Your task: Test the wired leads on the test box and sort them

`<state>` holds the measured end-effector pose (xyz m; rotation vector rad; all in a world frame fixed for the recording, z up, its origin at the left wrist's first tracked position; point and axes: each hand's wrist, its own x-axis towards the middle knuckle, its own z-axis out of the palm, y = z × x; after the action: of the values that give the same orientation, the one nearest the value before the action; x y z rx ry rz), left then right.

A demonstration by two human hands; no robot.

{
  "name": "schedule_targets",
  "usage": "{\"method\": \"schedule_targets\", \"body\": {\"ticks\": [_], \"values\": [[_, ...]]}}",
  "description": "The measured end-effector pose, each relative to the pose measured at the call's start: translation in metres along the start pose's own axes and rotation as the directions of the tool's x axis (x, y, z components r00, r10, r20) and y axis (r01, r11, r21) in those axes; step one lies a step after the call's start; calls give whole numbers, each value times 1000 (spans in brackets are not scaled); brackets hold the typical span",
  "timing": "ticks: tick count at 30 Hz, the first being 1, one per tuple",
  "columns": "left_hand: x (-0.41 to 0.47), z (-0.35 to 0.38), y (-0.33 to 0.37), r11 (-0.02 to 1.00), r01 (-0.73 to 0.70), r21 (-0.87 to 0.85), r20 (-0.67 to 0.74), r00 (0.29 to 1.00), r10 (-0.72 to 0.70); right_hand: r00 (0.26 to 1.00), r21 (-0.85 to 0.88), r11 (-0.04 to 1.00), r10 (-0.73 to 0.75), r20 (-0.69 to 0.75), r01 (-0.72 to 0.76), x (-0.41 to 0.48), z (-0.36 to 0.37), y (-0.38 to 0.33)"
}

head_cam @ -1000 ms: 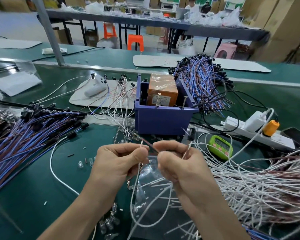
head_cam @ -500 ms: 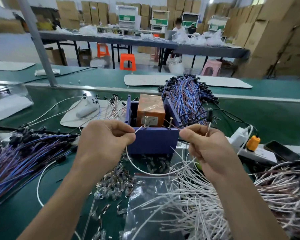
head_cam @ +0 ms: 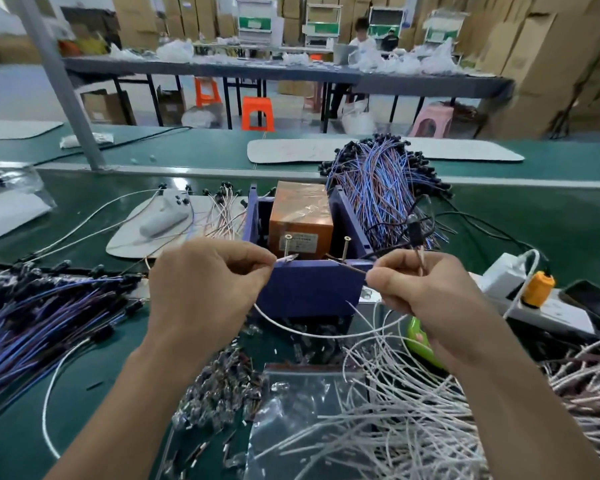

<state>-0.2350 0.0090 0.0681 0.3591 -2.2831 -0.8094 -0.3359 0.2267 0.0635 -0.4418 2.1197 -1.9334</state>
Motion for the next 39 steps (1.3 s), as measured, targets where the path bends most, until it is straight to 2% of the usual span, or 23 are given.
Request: {"method": "schedule_targets", "body": {"ticks": [3,10,16,23,35,39], "values": [[-2,4,-3,999,-8,-33,-28,1000,8,1000,9,1000,-8,19,8,1,-2,2],[-5,9,-9,998,-67,16,-79,995,68,998,51,999,0,68,-4,1,-1,2],[-3,11,-14,997,-63,39,-99,993,66,998,113,993,7,58,-13,1,0,1],[-4,13,-15,994,-78,72,-122,989,87,999,77,997,8,40,-12,2,0,3],[-4,16,-15,994,-62,92,-153,985,76,985,14,1000,-16,-172,18,4,-1,4],[-3,15,-15,990,-64,125,-166,982,85,952,-69,997,-35,-303,15,6,2,9]]}}
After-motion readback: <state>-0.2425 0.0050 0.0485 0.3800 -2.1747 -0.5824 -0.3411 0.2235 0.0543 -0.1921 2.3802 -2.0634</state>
